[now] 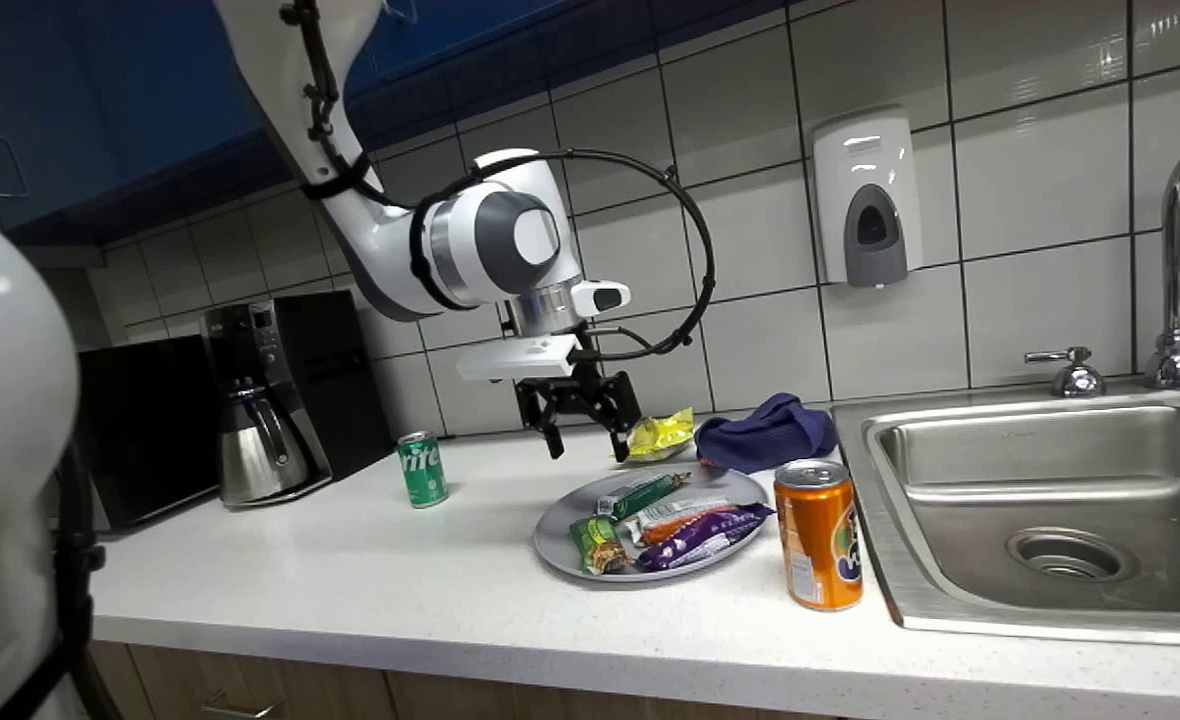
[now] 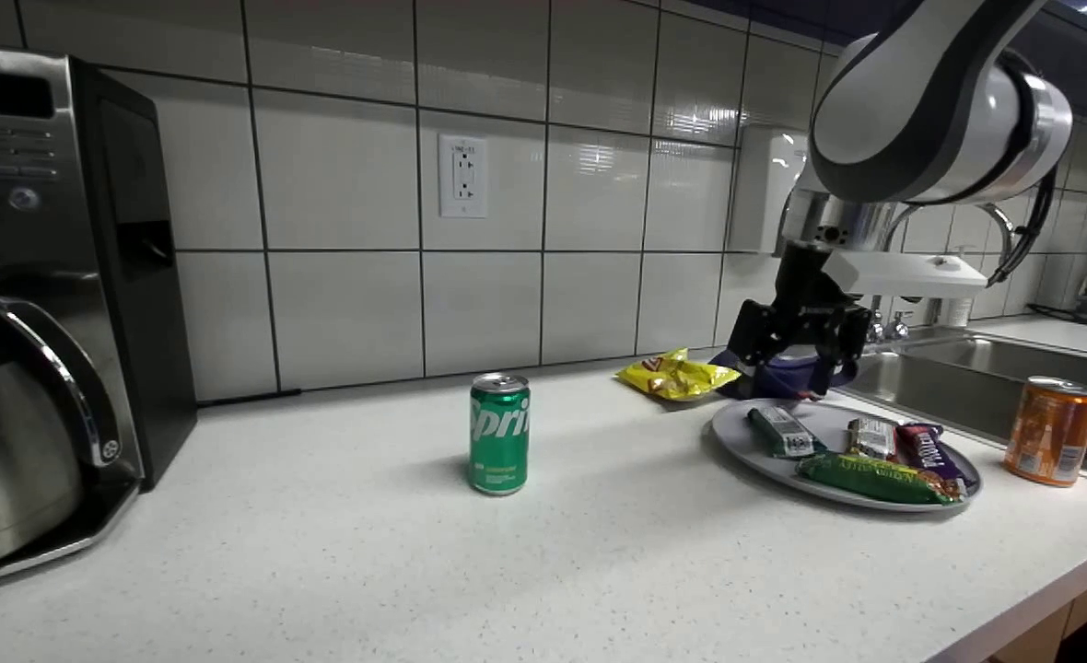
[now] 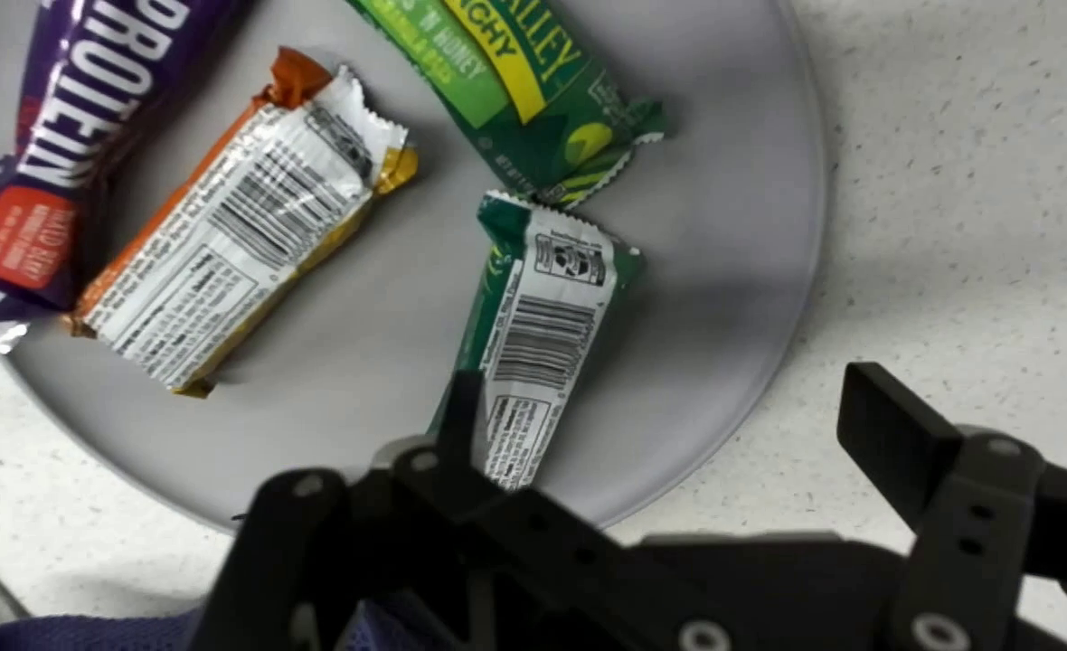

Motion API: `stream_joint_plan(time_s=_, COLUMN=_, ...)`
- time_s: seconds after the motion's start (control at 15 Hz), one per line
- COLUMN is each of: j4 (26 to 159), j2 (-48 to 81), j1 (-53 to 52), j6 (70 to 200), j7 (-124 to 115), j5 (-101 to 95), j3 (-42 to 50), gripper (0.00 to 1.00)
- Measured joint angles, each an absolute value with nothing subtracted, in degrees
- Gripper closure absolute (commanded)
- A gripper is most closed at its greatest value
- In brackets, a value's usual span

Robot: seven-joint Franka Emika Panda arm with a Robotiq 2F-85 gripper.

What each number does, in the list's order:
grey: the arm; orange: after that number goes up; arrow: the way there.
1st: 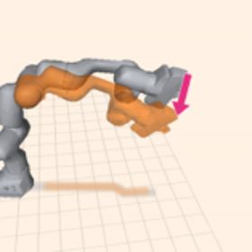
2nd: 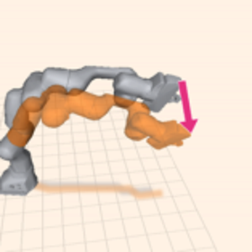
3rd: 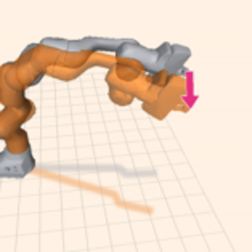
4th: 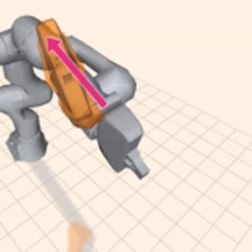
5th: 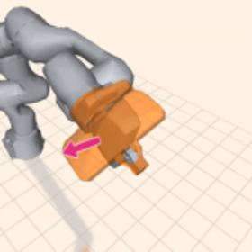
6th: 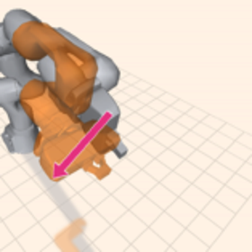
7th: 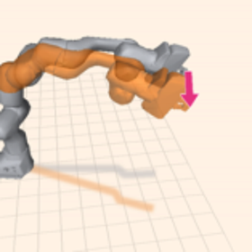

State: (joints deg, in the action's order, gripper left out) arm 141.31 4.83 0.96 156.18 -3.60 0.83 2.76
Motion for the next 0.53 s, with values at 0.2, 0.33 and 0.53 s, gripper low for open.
stream_joint_plan(time_s=0.2, j4=143.5, j2=0.8, j1=0.8, j6=153.0, j7=-1.8, j5=0.8, j3=2.3, gripper=0.0)
stream_joint_plan(time_s=0.33, j4=144.7, j2=-2.1, j1=0.7, j6=149.9, j7=-1.1, j5=0.6, j3=2.1, gripper=0.0)
stream_joint_plan(time_s=0.53, j4=146.4, j2=-6.4, j1=0.3, j6=145.5, j7=-0.7, j5=0.3, j3=1.8, gripper=0.0)
